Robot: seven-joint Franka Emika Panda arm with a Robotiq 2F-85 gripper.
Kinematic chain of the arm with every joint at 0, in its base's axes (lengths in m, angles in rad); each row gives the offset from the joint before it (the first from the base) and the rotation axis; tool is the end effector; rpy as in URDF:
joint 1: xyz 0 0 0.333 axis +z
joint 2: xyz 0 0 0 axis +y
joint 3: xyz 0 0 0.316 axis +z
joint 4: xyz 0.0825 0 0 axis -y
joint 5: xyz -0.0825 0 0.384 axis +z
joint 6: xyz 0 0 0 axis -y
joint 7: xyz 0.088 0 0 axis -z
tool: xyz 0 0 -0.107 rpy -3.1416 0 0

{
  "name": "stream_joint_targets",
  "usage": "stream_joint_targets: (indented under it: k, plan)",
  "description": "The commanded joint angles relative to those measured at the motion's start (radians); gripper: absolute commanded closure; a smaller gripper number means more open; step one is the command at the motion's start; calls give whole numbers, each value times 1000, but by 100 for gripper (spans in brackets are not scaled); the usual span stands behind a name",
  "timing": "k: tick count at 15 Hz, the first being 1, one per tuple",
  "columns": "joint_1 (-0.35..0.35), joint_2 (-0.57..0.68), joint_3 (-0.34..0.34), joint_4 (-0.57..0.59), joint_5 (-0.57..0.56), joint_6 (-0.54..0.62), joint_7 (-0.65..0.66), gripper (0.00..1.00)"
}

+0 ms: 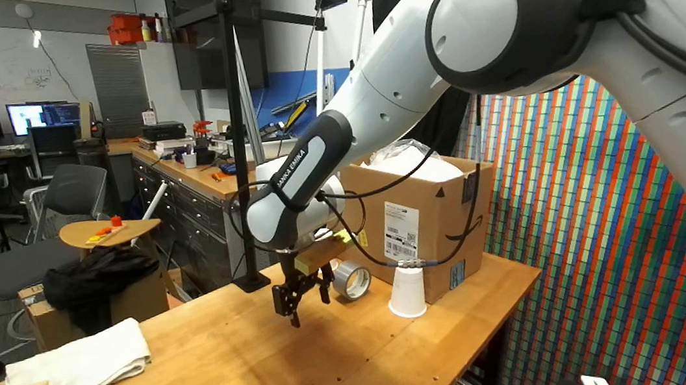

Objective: Roll the grey masking tape to the right

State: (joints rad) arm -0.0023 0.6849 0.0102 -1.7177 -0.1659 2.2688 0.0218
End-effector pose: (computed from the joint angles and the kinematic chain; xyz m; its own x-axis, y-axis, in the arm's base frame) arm 0.6566 0.0005 0.1797 0.9865 0.0910 -0.1363 0.1061 -0.9885 0.1079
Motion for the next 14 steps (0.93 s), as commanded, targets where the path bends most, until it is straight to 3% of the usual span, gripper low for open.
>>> stream_joint_targets:
  k: [1,14]
  plan:
    - [-14,-29,2,-41,29,36,-57,0]
    - [11,8,44,25,41,27,-133,0]
